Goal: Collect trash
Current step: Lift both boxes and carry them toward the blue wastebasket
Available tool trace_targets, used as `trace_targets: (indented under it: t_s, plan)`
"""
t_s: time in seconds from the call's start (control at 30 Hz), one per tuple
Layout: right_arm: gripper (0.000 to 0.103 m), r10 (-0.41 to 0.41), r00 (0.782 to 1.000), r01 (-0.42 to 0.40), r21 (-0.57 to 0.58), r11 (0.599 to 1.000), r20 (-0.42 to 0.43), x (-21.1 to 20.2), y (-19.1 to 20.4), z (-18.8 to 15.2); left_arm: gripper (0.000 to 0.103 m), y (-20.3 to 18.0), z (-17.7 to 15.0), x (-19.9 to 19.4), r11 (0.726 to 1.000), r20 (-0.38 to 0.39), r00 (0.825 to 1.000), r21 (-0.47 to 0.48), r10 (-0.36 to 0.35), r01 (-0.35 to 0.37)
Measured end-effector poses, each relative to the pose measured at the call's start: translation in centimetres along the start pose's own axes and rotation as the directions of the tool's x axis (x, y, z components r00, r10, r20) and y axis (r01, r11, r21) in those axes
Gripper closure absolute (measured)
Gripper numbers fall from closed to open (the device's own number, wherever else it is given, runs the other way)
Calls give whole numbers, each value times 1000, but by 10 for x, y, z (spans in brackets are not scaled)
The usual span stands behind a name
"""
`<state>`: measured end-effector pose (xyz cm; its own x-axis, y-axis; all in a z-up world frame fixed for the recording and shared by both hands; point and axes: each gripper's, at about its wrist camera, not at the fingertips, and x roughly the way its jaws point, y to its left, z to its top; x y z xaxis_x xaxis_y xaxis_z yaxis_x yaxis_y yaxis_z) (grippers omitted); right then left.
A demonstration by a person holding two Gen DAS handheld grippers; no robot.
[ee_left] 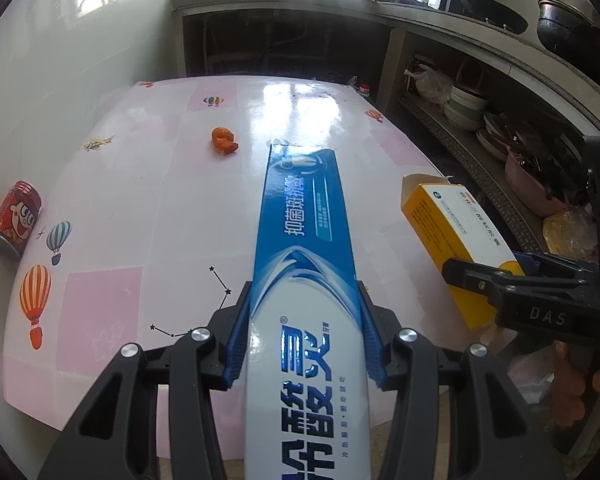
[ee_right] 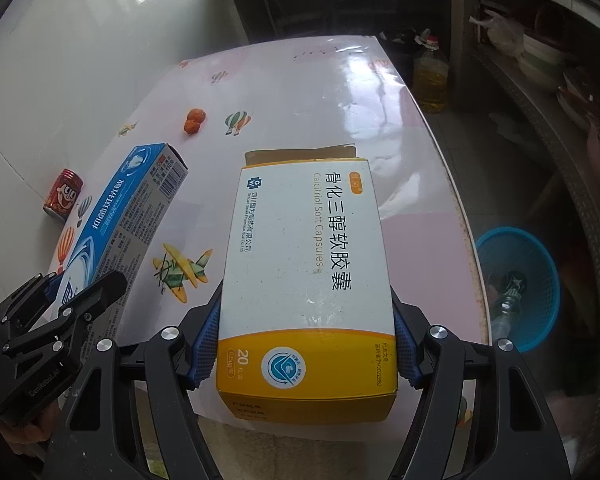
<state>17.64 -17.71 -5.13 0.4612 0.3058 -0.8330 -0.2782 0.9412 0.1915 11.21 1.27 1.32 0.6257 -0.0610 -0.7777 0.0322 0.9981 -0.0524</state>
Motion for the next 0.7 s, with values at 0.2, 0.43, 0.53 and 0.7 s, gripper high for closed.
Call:
trace_targets:
  t_s: [0.2, 0.43, 0.53, 0.7]
  plan:
    - [36, 8, 1000, -8, 20, 1000, 5, -3, -6, 0, 57, -8, 5, -2, 1000, 10, 1000, 13, -14, 14]
    - [36, 16, 1000, -17, 40, 999, 20, -10, -13, 1, 57, -18, 11, -7, 999, 27, 999, 33, -31, 30]
    - [36, 21, 999, -22, 48, 999, 27, -12, -17, 1, 57, -23, 13, -9, 999, 34, 999, 42, -35, 34]
    - [36, 27, 999, -30, 68, 997, 42, -18, -28, 1, 57, -33, 19, -9, 997, 41, 998, 64, -41, 39]
